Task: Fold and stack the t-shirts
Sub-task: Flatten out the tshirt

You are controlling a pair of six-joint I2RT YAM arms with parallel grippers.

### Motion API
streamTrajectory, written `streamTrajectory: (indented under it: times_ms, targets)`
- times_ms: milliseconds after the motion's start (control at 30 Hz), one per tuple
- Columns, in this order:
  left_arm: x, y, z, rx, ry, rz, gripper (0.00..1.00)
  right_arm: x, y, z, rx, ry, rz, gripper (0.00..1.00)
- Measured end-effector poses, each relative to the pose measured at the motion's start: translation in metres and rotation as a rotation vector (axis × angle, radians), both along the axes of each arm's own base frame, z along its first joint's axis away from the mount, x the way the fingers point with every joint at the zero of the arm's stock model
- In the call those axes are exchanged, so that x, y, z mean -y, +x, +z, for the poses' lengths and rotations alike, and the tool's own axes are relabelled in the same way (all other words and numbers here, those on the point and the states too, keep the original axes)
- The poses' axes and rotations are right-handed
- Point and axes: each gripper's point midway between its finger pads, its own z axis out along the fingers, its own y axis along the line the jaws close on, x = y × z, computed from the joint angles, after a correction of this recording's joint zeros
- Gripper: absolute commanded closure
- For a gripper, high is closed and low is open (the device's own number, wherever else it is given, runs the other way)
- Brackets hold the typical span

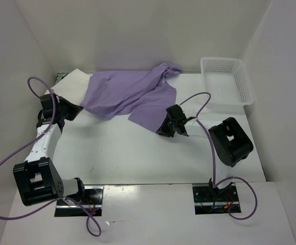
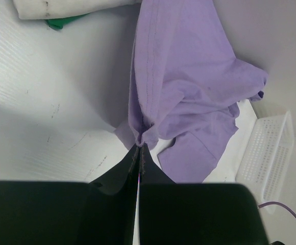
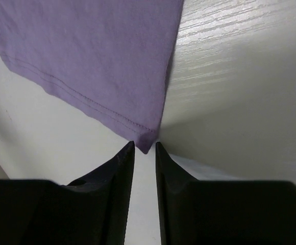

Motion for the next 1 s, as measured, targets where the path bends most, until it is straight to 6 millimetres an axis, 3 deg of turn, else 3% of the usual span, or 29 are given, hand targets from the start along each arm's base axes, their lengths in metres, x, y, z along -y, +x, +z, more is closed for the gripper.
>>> streamTrajectory:
  times_ms: [33, 167, 200, 333, 433, 500, 600, 667, 733, 833, 1000]
  targets:
    - [0.0, 0.0, 0.0, 0.0, -0.001, -0.002, 1.0, 0.0, 0.0, -0.001, -0.004, 0.003, -0.006, 0.73]
    - [0.001, 0.0, 0.0, 0.001, -0.005, -0.007, 1.0, -0.003, 0.005, -0.003, -0.005, 0.016, -0.027, 0.88]
    - [0.002, 0.0, 0.0, 0.001, -0.005, -0.008, 1.0, -0.004, 0.008, -0.003, -0.003, 0.018, -0.03, 0.99]
    - [0.002, 0.0, 0.0, 0.001, -0.007, -0.012, 1.0, -0.001, 0.013, -0.003, 0.003, -0.007, -0.042, 1.0]
    - [0.003, -0.001, -0.005, -0.008, -0.009, -0.012, 1.0, 0.014, 0.008, 0.006, 0.008, -0.082, -0.046, 1.0]
    - [0.003, -0.005, -0.011, -0.027, -0.011, -0.012, 1.0, 0.029, 0.003, 0.031, 0.035, -0.119, -0.047, 1.0]
    - [0.002, -0.01, -0.017, -0.051, 0.007, -0.015, 1.0, 0.053, -0.004, 0.092, 0.132, -0.114, -0.068, 1.0]
    - [0.003, -0.015, -0.018, -0.06, 0.017, -0.017, 1.0, 0.075, -0.008, 0.132, 0.207, -0.087, -0.105, 1.0]
    - [0.004, -0.021, -0.016, -0.061, 0.035, -0.024, 1.0, 0.102, -0.019, 0.16, 0.255, -0.074, -0.153, 1.0]
    - [0.004, -0.034, -0.013, -0.063, 0.064, -0.029, 1.0, 0.127, -0.046, 0.177, 0.261, -0.074, -0.191, 1.0]
    - [0.007, -0.061, -0.014, -0.096, 0.109, -0.043, 1.0, 0.138, -0.097, 0.176, 0.18, -0.073, -0.17, 1.0]
